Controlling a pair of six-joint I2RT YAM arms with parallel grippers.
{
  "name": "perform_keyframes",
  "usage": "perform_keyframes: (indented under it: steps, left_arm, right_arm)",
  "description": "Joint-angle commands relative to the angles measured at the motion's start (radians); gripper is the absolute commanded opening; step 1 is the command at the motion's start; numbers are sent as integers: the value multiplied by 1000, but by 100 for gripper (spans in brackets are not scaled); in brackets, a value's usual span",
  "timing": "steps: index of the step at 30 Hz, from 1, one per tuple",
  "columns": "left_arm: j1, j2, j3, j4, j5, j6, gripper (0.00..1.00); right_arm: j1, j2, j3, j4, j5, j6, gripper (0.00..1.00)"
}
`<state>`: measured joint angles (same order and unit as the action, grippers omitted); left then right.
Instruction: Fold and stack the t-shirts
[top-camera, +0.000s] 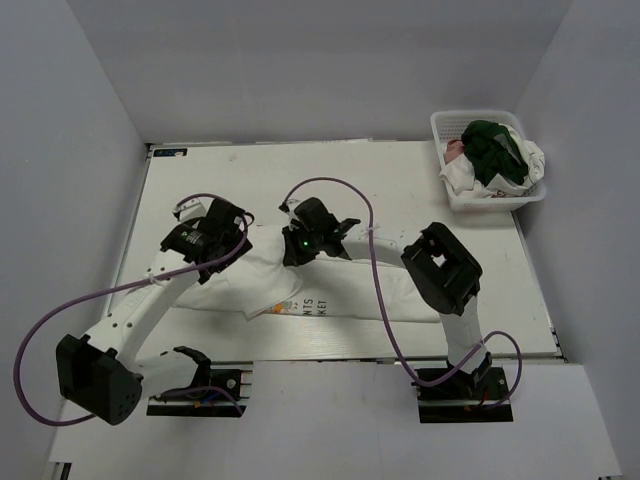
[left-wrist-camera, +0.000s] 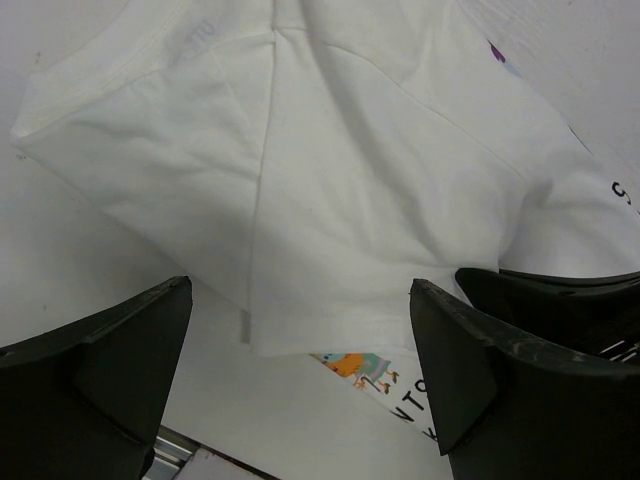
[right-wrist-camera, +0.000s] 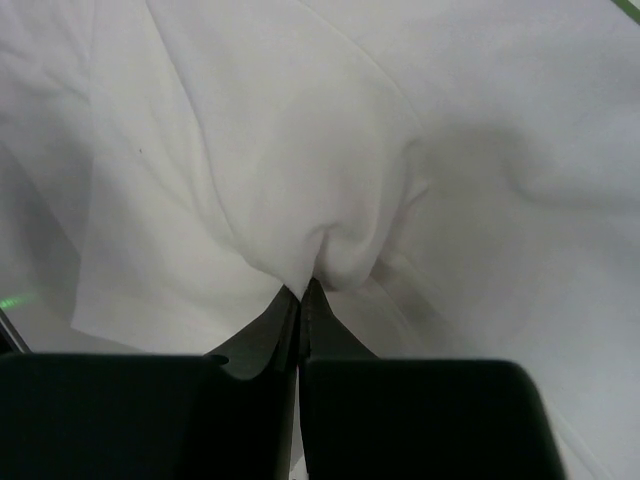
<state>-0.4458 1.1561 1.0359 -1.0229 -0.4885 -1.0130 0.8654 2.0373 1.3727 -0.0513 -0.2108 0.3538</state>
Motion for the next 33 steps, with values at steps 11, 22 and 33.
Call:
perform_keyframes:
  steps: [11, 22, 33]
  left_arm:
    - [27, 65, -23, 50, 19, 7, 100]
    - [104, 404, -28, 257, 148, 46, 100]
    - [167, 876, 295, 369, 228, 204, 100]
  right_arm:
    - [-23, -35, 43, -67, 116, -16, 64]
    - [-176, -345, -317, -144, 415, 71, 90]
    - [-361, -327, -537, -31, 274, 50, 90]
